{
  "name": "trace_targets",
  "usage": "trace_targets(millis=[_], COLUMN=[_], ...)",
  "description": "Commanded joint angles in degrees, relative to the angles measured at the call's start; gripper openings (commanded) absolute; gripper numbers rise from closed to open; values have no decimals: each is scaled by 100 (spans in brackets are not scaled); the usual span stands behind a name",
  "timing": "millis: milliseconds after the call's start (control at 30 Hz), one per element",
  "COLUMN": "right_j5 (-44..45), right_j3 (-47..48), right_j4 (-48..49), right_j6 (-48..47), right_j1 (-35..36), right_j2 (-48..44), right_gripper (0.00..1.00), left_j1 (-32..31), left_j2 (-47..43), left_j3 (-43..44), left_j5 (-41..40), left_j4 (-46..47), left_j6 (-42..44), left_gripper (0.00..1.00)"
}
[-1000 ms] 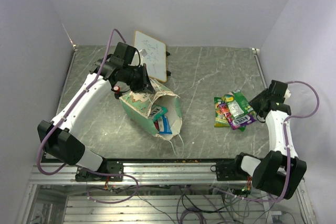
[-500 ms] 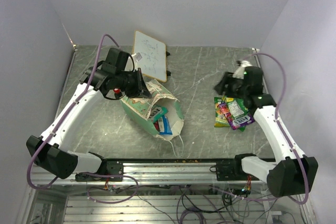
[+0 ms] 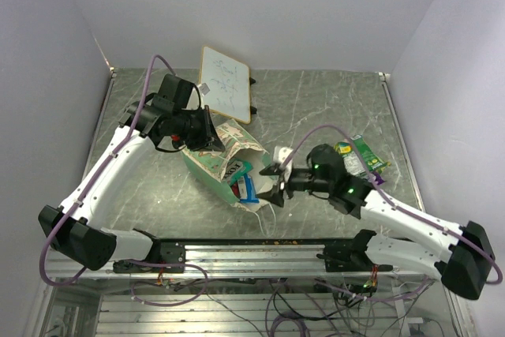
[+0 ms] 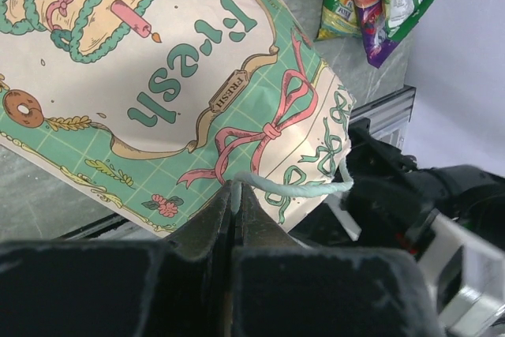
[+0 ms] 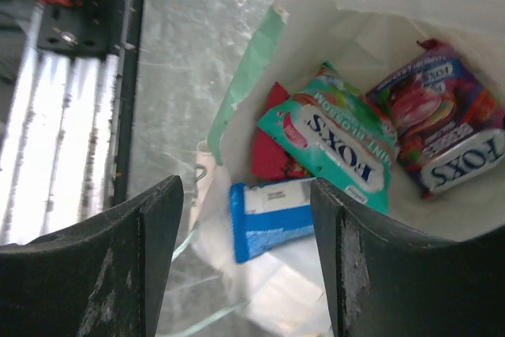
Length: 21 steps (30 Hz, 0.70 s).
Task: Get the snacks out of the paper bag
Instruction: Pick up the snack from the paper bag.
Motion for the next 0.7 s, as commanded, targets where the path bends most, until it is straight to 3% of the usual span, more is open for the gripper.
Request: trace_targets(millis=[0, 100, 333, 667], right_j5=[1273, 1610, 1679, 1867], right_j3=[-107, -129, 141, 498], right_j4=[1015, 1658, 1756, 2732], right_j6=[-1664, -2135, -3302, -3541], right_j1=[555, 583, 576, 572], right_j2=[609, 1047, 2131, 3197], right_gripper=[65, 66, 66, 66], left_j1=[20, 22, 20, 2], left_j2=[-119, -100, -149, -47], left_j3=[175, 243, 266, 283], left_j5=[-165, -221, -208, -14], left_j4=[-221, -415, -613, -761], left_j6=[-58, 23, 229, 861], left_gripper=[7, 7, 7, 7])
